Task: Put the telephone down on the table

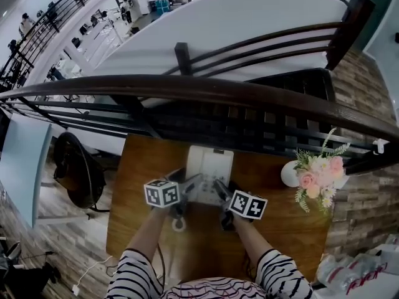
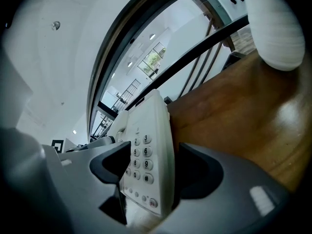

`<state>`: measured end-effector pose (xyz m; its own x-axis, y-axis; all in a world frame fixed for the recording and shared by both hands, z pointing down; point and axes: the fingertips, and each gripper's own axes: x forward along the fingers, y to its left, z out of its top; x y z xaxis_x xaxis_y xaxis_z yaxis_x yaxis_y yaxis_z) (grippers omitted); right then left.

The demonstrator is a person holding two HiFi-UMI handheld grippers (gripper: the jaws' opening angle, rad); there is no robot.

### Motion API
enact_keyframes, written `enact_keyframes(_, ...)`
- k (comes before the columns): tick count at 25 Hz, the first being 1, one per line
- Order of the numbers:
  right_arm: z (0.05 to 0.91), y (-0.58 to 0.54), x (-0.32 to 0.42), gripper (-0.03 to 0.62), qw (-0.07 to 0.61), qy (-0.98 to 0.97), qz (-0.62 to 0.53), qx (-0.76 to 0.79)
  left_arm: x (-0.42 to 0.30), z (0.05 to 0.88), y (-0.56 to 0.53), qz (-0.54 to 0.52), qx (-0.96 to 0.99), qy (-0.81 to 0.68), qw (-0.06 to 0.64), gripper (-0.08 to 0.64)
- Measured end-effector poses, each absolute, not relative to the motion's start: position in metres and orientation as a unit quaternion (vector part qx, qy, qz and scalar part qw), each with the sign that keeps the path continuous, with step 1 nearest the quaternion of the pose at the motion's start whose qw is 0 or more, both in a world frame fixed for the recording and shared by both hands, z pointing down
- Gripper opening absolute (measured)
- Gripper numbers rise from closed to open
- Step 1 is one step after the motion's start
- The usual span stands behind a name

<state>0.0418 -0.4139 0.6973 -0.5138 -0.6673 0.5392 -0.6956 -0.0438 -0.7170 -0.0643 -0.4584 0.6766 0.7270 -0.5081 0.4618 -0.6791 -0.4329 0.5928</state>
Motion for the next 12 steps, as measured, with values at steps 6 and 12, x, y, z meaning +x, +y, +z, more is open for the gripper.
enact_keyframes(6, 0.684, -0.404, 0.034, 0.305, 0.013, -0.697, 0.521, 0.493, -0.080, 0.663, -0.450, 0.111, 0.842, -0.361, 0.384, 0.379)
enact_keyframes(12, 0.673, -0.385, 0.027, 0.259, 0.010, -0.703, 0.504, 0.502, -0.093, 0.646, -0.431, 0.098, 0.845, -0.379, 0.366, 0.378)
